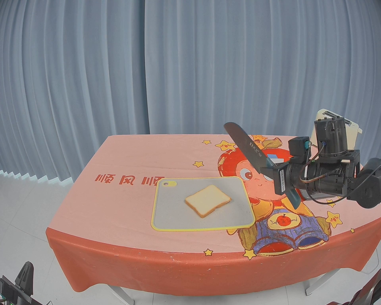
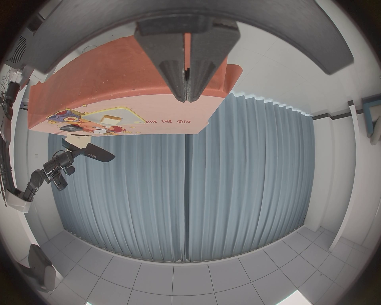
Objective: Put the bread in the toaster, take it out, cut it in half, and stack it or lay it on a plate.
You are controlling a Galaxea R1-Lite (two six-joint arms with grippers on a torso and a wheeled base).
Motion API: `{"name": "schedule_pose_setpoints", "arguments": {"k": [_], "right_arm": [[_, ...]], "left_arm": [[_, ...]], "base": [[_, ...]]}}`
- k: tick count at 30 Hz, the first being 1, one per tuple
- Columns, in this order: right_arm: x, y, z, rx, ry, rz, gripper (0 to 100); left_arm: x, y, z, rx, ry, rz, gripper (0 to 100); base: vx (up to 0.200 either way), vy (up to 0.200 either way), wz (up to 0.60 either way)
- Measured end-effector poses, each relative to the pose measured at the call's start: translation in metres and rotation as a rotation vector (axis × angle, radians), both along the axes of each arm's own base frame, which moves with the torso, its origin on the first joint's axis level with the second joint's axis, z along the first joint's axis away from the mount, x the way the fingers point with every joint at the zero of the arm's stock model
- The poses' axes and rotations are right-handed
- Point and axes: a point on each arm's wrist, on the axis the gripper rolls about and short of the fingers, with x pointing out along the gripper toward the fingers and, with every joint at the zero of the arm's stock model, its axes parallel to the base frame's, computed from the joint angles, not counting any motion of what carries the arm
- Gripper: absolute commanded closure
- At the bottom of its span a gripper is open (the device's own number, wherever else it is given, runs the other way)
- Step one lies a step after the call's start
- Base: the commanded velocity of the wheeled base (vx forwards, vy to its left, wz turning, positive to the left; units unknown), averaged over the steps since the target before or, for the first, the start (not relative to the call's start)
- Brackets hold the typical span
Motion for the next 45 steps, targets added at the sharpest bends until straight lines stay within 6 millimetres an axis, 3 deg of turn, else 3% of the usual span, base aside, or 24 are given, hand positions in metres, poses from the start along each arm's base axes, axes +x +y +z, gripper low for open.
{"name": "schedule_pose_setpoints", "arguments": {"k": [7, 17, 32, 38, 45], "right_arm": [[-0.011, 0.004, 0.002, -0.05, -0.024, 0.154, 100], [-0.031, 0.019, -0.004, -0.119, 0.111, 0.241, 100], [-0.038, 0.04, 0.026, -0.102, 0.197, 0.18, 100], [-0.039, 0.052, 0.025, -0.092, 0.205, 0.173, 100], [-0.035, 0.051, 0.017, -0.146, 0.202, 0.1, 100]], "left_arm": [[0.0, 0.0, 0.0, 0.0, 0.0, 0.0, 100], [0.0, 0.0, 0.0, 0.0, 0.0, 0.0, 100], [0.0, 0.0, 0.0, 0.001, 0.0, -0.001, 100], [0.0, 0.0, 0.0, 0.0, -0.001, 0.0, 100], [0.0, 0.0, 0.001, -0.001, -0.004, 0.004, 100]], "base": [[0.0, 0.0, 0.0], [0.0, 0.0, 0.0], [0.0, 0.0, 0.0], [0.0, 0.0, 0.0], [0.0, 0.0, 0.0]]}}
